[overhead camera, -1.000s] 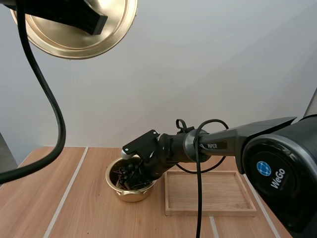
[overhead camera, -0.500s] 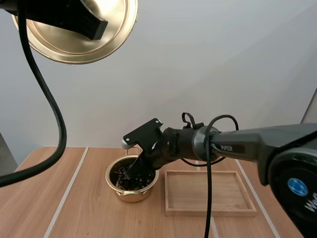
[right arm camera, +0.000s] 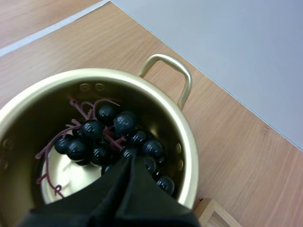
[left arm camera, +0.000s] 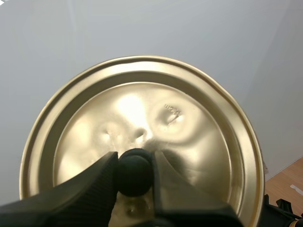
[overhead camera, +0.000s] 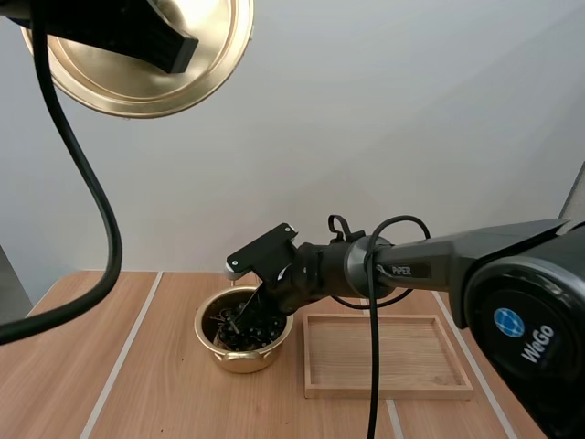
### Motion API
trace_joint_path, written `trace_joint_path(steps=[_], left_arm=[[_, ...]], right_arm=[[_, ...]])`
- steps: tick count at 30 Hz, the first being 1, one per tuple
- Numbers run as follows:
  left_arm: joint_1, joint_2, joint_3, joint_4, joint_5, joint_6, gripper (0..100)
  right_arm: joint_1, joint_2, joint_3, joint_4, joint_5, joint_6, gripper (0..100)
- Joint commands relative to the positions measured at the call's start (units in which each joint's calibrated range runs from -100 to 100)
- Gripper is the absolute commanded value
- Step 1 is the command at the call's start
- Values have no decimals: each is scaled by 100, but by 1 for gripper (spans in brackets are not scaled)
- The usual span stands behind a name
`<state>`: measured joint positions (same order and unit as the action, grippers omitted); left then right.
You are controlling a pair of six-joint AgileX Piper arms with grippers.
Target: Open the lid, put the grape in the pot, and close it
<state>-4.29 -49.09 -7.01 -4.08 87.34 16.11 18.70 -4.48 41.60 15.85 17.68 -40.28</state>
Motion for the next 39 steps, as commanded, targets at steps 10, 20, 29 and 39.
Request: trace_joint_path(steps=[10,20,29,39], left_arm=[[-23,-51,-28,19,-20,-34,0],[-23,-51,-28,74,-3,-34,0],[-23,-36,-28,261,844,415,0],[-23,281,1435,93,1160,526,0]], right_arm=[[-19,662,6,-253,-254,-33,0],[-19,-1079,6,-110,642,4,0],[-19,-3123,19,-515,3268,606,0],[-165,-5309,19,-974,5289,1125,0]])
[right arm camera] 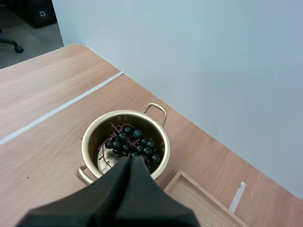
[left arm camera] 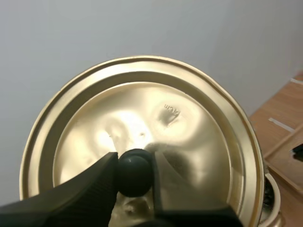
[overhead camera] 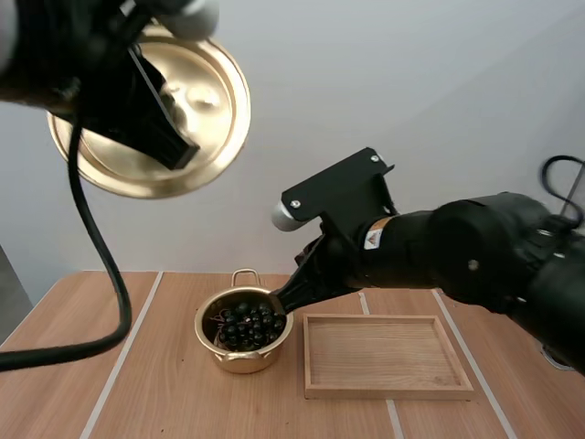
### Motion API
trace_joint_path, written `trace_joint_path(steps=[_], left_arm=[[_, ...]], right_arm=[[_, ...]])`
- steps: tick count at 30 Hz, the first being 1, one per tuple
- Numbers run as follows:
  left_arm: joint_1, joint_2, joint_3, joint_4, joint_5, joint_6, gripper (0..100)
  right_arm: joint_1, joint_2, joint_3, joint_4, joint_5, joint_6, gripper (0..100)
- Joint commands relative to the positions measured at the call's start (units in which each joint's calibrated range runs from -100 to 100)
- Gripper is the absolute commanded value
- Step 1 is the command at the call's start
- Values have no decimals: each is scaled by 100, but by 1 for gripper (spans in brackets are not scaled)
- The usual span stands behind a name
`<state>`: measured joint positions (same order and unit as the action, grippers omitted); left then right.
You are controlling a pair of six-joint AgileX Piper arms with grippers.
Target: Open the lid, put the grape in the pot, and close it
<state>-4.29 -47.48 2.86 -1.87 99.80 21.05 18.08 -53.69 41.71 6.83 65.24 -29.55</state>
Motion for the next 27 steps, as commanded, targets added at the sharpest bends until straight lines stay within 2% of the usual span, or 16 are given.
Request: trace_joint_path(steps=[1,6,11,15,20,27], left_arm=[[-23,134,717,-128,-267,80,0],[-23,241,1897,-46,-1586,143,0],[-23,585,2627,-122,-2057,628,0],[-23,1091,2757,-186,-2319,678,0],[-23,2000,2757,-788,-2507,1039,0],[-23,3030,2757,-1128,-2663,1229,0]], right_arm=[[-188,-546,7,-73,743,53,0],[-557,-1267,7,-73,1382,53,0],[-822,-1816,7,-73,2159,238,0],[-1004,-2300,7,-33,2458,238,0],[-1185,-2780,7,139,3087,194,0],[-1228,-3178,7,96,3476,194,0]])
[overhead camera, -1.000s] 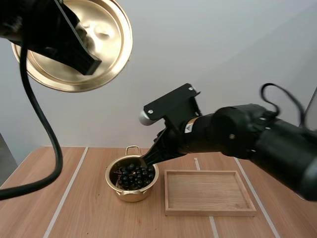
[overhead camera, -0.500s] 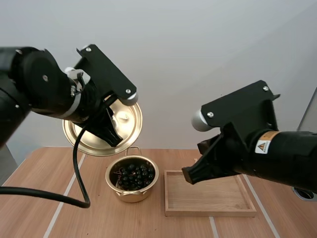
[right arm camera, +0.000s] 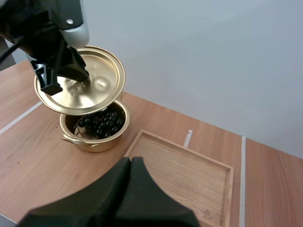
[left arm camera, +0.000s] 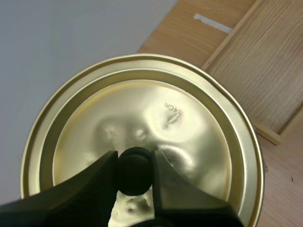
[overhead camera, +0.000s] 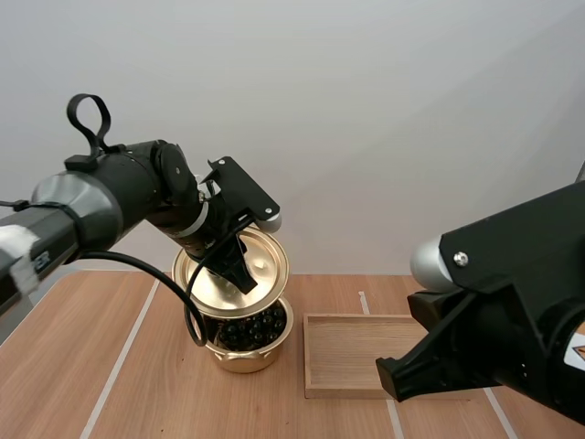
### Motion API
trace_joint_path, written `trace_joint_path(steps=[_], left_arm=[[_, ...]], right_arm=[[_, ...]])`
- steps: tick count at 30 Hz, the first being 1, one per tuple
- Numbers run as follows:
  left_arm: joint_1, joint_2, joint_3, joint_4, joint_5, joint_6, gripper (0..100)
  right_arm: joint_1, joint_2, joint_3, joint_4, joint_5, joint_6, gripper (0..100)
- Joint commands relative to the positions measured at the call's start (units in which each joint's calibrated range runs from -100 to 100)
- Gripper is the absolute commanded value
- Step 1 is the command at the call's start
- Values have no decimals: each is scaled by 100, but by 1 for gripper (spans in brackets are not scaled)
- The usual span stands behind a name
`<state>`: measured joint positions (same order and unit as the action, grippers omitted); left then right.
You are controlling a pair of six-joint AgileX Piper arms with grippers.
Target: Open the lid, put the grape in the pot, and close it
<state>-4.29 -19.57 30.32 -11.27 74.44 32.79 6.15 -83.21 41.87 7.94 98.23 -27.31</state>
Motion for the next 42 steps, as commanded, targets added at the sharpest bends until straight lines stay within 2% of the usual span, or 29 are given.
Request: trace_joint_path(steps=[1,8,14,22,28,32,42], left_arm=[[-23,472,10,-177,-205,54,0],[-23,1166,10,-220,-783,72,0],[-23,1525,10,-298,-788,189,0],[-23,1621,10,-1110,-108,696,0],[-15,1647,10,-792,-204,591,0],[-15,1647,10,-237,-430,349,0],[-15,1729,10,-347,-487,349,0]], right_arm=[[-62,-303,-8,-52,177,-59,0],[-130,-378,-8,-95,177,-59,0],[-140,-378,-8,-142,177,-59,0],[-206,-378,-8,-157,177,-62,0],[-206,-378,-8,-157,177,-62,0],[-206,-378,-8,-157,177,-62,0],[-206,-378,-8,-135,177,-62,0]])
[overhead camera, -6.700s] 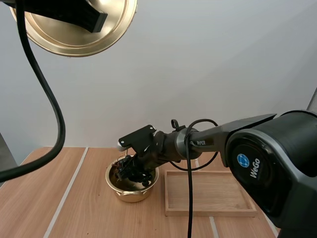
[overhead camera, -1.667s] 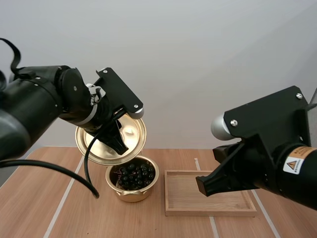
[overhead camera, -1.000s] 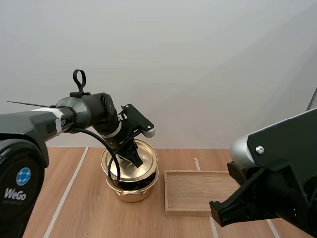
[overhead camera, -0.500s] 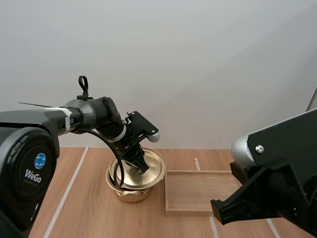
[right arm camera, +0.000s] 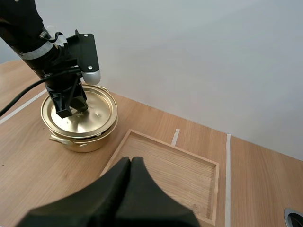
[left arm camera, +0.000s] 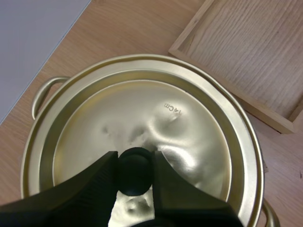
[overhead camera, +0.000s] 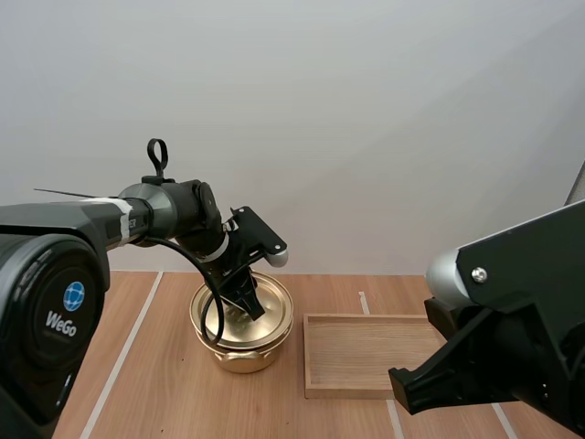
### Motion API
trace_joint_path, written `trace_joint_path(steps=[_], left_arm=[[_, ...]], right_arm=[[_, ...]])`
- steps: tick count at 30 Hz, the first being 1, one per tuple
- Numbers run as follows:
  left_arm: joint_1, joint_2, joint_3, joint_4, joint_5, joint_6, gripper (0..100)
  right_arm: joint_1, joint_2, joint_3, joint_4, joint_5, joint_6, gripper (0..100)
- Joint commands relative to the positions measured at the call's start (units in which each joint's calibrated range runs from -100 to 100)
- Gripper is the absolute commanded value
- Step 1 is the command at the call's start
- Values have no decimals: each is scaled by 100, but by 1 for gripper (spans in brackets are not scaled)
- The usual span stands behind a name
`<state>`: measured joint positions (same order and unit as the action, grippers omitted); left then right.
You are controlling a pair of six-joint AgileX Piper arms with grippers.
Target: Open the lid, put the grape in the pot, and close it
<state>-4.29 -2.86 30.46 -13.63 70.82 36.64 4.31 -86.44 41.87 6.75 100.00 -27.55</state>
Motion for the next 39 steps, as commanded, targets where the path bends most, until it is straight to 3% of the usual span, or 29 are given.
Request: trace_joint_path(steps=[1,14,39], left_arm=[[-15,90,-3,-111,-157,-35,0],[-15,415,-3,-111,-847,-35,0],[-15,279,-3,92,306,-37,0]], right_arm=[[-22,-55,-8,-16,0,-39,0],[-22,-55,-8,-16,0,-39,0],[-22,-55,-8,11,0,-39,0]])
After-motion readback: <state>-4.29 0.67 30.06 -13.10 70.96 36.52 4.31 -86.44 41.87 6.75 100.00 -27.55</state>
